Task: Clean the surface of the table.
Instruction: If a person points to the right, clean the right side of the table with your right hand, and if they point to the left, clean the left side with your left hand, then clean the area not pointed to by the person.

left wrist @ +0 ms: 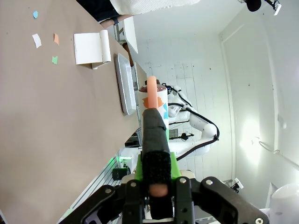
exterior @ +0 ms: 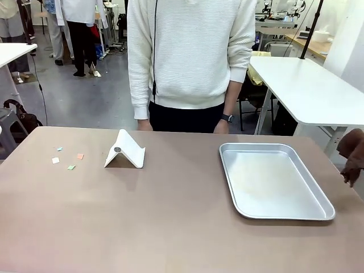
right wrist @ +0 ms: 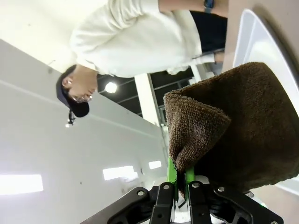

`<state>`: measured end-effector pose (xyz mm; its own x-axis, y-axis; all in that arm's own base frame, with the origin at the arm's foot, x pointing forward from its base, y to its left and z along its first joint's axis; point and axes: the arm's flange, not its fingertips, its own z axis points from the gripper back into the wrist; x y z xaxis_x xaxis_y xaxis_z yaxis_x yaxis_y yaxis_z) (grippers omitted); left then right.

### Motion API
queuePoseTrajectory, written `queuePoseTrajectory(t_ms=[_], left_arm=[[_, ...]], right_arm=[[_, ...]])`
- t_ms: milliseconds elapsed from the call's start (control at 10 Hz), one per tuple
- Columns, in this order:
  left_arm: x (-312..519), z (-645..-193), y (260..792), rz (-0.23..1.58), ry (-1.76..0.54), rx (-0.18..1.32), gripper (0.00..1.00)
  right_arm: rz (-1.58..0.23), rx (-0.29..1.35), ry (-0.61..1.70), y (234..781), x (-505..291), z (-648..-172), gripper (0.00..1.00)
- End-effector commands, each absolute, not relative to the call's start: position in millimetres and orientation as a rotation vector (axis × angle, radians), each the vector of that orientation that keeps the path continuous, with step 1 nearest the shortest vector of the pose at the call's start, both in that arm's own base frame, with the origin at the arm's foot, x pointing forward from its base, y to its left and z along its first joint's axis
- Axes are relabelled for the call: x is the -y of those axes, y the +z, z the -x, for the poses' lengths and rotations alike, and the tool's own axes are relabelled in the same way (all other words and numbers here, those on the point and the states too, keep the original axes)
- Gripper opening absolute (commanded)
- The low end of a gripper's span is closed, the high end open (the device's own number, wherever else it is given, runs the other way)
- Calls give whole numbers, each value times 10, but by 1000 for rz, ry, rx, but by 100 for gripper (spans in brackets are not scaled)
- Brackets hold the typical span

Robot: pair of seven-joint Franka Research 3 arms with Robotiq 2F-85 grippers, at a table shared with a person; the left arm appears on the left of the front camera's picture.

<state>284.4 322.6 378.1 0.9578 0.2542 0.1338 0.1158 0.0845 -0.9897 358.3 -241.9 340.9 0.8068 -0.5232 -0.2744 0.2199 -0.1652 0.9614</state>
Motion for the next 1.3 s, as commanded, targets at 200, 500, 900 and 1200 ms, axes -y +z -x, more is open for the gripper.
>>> queuePoseTrajectory(t_ms=[200, 500, 900, 1200], left_arm=[[-3220, -2807, 3814, 1498, 86, 307, 0], [-3220, -2807, 3814, 1498, 86, 307, 0], [-3220, -2807, 3814, 1498, 86, 307, 0], [-3220, -2807, 3814, 1498, 86, 307, 0]], right_arm=[[-1611, 245, -666, 3409, 2419, -3583, 7], [-1611, 245, -666, 3409, 2419, -3583, 7], [-1611, 245, -666, 3409, 2419, -3583, 7], [-1611, 245, -666, 3409, 2419, -3583, 7]])
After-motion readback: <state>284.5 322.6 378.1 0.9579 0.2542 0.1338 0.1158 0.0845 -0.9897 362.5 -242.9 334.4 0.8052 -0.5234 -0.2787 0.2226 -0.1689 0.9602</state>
